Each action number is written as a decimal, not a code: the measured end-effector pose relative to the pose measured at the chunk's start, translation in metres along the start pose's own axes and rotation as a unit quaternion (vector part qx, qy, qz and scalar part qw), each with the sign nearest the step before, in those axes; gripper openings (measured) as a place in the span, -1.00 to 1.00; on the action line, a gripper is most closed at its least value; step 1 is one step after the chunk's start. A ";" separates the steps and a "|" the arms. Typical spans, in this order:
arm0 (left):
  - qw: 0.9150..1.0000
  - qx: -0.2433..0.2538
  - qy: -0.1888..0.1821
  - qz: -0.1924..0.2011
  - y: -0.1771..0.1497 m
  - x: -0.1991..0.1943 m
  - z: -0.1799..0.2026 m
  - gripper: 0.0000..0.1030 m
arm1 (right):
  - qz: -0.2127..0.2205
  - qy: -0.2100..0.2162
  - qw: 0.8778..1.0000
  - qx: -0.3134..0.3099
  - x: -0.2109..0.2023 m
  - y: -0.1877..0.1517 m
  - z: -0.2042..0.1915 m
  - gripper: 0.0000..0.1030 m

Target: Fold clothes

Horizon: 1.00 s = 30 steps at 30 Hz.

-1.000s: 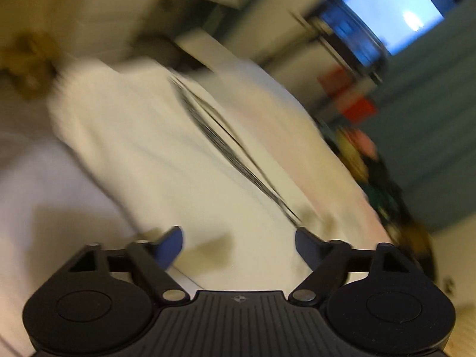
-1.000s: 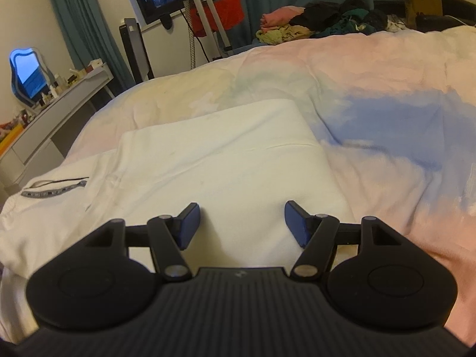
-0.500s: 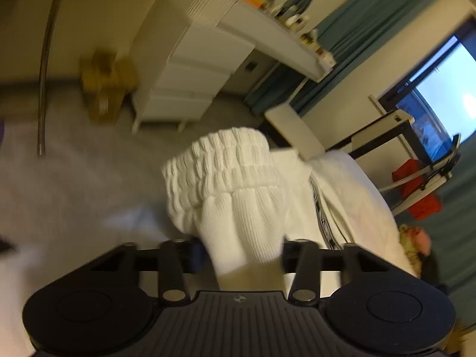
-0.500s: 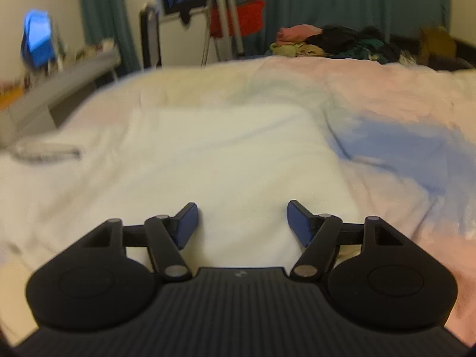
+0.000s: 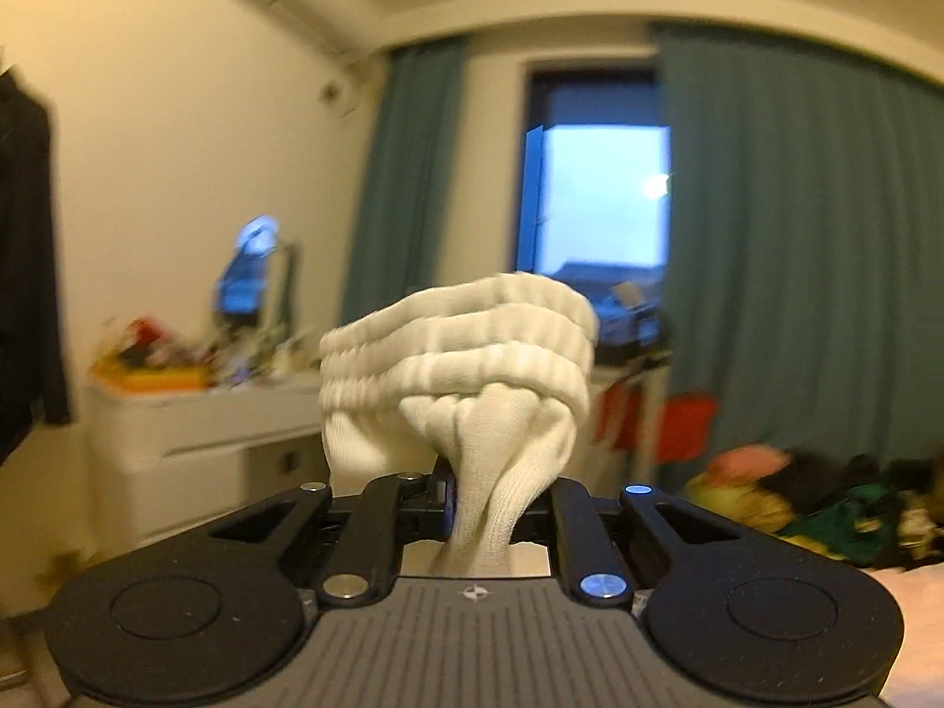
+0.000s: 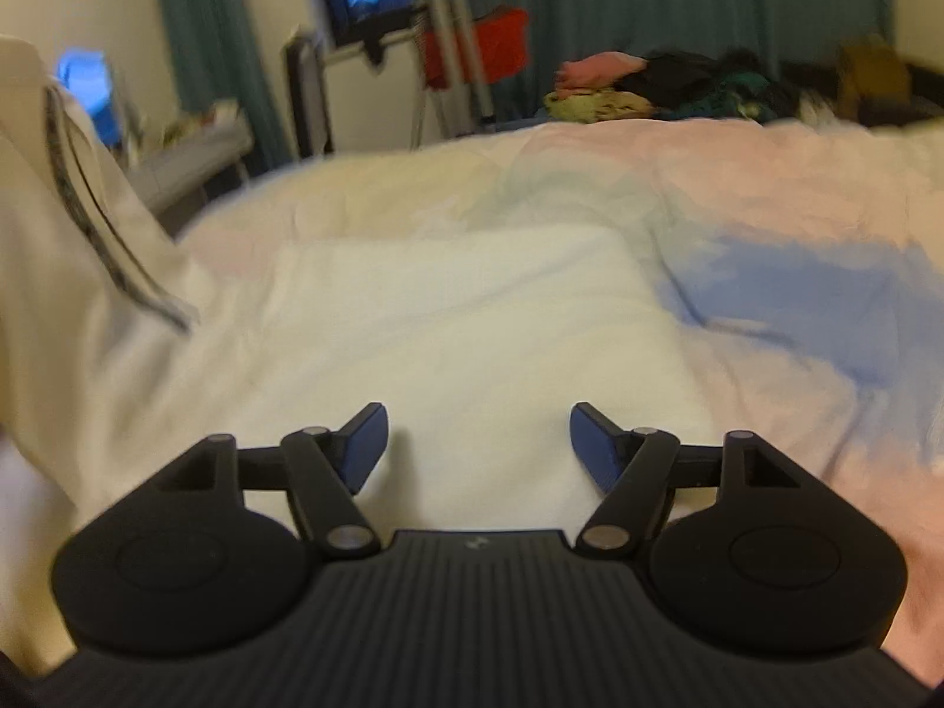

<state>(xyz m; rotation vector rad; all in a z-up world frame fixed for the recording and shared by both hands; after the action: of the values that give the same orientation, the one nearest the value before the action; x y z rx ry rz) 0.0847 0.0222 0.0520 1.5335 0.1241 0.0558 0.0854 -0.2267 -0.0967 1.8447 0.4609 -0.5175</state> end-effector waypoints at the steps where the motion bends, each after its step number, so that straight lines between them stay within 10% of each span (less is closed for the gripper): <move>1: 1.000 0.012 -0.012 0.010 -0.004 -0.002 0.028 -0.76 | 0.010 0.001 1.000 0.029 -0.009 0.006 0.012 0.37; 7: 0.986 0.090 -0.120 -0.077 -0.103 0.007 0.158 -0.75 | 0.065 0.010 0.983 0.170 -0.054 0.033 0.087 0.41; 13: 0.943 0.165 -0.222 -0.185 -0.215 0.015 0.264 -0.58 | 0.075 0.067 0.957 0.271 -0.054 0.026 0.137 0.40; 19: 0.926 0.182 -0.245 -0.222 -0.212 0.020 0.251 0.35 | 0.029 0.154 0.943 0.293 -0.033 0.019 0.119 0.40; 23: 0.912 0.181 -0.271 -0.248 -0.197 0.033 0.221 0.55 | 0.000 0.174 0.937 0.303 -0.021 0.012 0.110 0.37; 30: 0.931 0.137 -0.235 -0.244 -0.169 0.053 0.142 0.74 | -0.013 0.162 0.945 0.283 -0.001 0.012 0.096 0.37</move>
<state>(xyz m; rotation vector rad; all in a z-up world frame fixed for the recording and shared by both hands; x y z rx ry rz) 0.1462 -0.1190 -0.1144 1.7111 0.1294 -0.7500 0.0788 -0.3216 -0.1144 2.5004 0.5988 -0.3861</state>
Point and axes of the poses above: each gripper's, at about its wrist camera, not at the fingertips, and x roughly the way its jaws point, z to its right, y to its top, the point moved 5 cm from there along x, roughly the way its jaws point, and after that the axes turned 1 degree about -z, right-handed, at the moved point
